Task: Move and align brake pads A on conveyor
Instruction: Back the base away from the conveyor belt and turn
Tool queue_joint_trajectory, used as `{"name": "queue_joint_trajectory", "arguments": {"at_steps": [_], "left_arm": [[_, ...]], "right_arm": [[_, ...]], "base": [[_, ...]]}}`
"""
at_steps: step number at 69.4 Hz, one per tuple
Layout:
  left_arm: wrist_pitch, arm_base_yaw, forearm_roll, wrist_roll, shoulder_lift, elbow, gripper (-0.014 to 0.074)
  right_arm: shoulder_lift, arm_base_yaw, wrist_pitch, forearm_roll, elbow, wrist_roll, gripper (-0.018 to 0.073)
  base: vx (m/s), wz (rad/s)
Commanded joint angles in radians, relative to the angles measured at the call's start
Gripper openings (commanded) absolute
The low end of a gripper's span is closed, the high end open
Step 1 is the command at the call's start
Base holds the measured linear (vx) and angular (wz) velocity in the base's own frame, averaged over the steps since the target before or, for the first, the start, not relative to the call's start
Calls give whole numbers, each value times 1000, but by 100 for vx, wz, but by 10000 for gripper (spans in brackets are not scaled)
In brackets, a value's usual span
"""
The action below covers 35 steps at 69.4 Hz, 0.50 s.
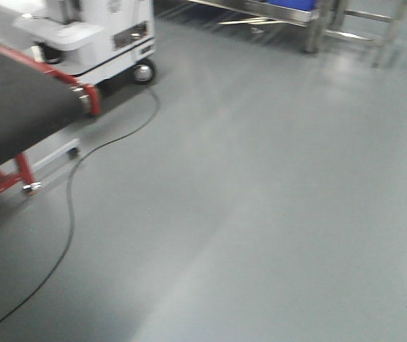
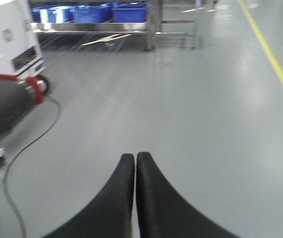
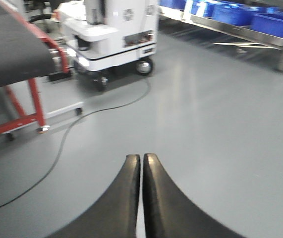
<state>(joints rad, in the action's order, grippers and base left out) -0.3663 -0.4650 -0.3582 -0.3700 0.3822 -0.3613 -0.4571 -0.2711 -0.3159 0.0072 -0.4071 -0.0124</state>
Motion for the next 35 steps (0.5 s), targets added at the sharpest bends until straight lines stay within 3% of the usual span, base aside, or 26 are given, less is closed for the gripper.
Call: {"name": "queue_joint_trajectory", "arguments": {"at_steps": [1, 35], "left_arm": [[70, -3, -7, -1, 9, -24, -6], [69, -3, -7, -1, 9, -24, -6]], "right_arm": [[-6, 1, 68, -7, -29, -9, -9], [-6, 1, 68, -7, -29, -9, -9]], "base": [[0, -73], [5, -63]]}}
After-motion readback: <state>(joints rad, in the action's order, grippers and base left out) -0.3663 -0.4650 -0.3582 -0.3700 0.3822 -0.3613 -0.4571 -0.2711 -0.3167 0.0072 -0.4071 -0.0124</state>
